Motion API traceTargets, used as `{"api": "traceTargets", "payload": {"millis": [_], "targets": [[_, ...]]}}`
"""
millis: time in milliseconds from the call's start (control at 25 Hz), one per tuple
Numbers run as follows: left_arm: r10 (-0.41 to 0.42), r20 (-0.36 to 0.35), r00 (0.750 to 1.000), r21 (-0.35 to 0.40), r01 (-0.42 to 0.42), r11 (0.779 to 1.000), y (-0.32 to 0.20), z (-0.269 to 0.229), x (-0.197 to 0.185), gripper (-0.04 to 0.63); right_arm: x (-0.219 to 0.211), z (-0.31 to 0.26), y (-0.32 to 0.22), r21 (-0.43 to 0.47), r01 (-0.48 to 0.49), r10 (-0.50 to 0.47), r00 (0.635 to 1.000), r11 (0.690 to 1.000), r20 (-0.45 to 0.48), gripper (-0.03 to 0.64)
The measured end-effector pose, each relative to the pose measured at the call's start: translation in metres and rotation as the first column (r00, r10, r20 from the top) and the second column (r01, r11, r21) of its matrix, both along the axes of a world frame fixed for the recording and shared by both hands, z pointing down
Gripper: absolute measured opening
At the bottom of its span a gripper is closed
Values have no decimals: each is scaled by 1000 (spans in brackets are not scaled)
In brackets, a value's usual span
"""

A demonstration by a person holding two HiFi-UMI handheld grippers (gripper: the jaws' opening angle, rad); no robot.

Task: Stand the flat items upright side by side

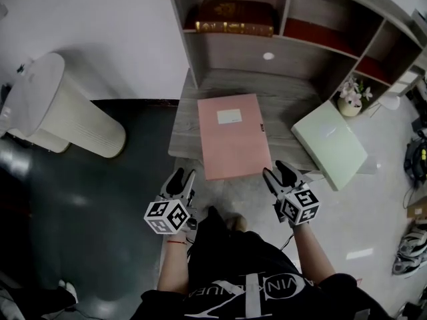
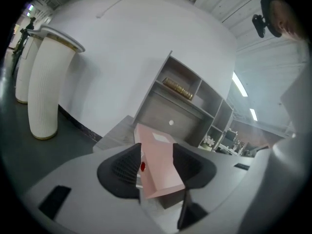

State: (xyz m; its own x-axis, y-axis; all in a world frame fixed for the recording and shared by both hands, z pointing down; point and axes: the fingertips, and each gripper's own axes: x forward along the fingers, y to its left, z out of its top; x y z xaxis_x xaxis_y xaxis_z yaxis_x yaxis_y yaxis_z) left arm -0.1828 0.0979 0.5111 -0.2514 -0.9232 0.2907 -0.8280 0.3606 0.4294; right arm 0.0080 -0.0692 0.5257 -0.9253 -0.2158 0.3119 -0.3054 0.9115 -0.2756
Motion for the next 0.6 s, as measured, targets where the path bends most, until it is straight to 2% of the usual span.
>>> {"api": "traceTargets", "payload": {"millis": [80,160,240,320,480,600], "targets": [[39,-50,998,-24,-41,999,-11,14,1,204,-7,8,-3,-14,0,0,1000,1000,-17,213],[73,-142,987,-36,-79,996,-22,31,0,228,-14,15,-9,-28,-7,6,999,1000,-38,216],[94,-254,963,-44,-108,993,-33,50,-2,258,-21,23,-16,-48,-23,20,998,999,-60,218],[118,-331,936,-66,-147,987,-42,67,-1,288,-28,29,-22,-63,-34,29,996,997,-82,219],[167,-385,908,-120,-229,966,-56,91,3,295,-43,42,-35,-85,-43,31,990,995,-140,222],[175,-433,884,-115,-247,962,-62,100,0,296,-52,51,-44,-83,-58,42,982,995,-185,229]]}}
